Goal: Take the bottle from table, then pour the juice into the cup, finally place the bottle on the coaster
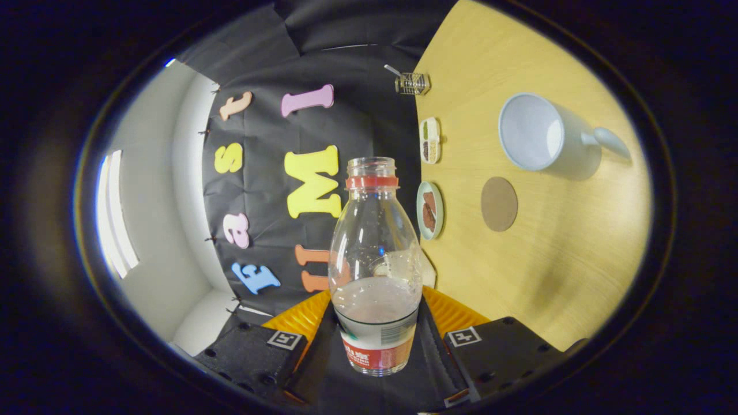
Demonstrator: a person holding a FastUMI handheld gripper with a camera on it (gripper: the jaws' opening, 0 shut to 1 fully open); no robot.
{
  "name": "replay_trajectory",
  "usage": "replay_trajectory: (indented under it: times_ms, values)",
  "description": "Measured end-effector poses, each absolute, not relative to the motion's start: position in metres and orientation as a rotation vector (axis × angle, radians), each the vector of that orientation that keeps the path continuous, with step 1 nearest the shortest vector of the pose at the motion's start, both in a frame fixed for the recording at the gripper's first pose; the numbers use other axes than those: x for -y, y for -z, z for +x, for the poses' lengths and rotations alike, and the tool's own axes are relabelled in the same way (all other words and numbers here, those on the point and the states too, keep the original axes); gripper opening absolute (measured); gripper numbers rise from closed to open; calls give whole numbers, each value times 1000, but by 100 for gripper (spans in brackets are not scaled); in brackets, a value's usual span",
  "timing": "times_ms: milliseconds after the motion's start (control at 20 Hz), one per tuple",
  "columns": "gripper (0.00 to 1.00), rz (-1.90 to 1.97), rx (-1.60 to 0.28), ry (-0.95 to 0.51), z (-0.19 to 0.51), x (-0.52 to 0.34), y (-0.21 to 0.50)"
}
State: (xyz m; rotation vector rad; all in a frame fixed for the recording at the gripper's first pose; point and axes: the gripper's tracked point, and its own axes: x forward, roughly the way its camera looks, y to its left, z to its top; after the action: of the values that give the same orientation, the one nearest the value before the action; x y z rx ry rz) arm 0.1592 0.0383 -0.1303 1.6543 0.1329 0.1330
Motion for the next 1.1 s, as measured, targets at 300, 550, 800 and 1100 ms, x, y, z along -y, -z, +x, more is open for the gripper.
replay_trajectory:
  times_ms: [300,550,800,1100]
  values:
    - [77,1726,-107,-136,158,-34,119]
    - [77,1773,-101,-135,153,-33,120]
    - [77,1777,-115,-136,156,-33,125]
    - [77,1790,-105,-139,157,-29,123]
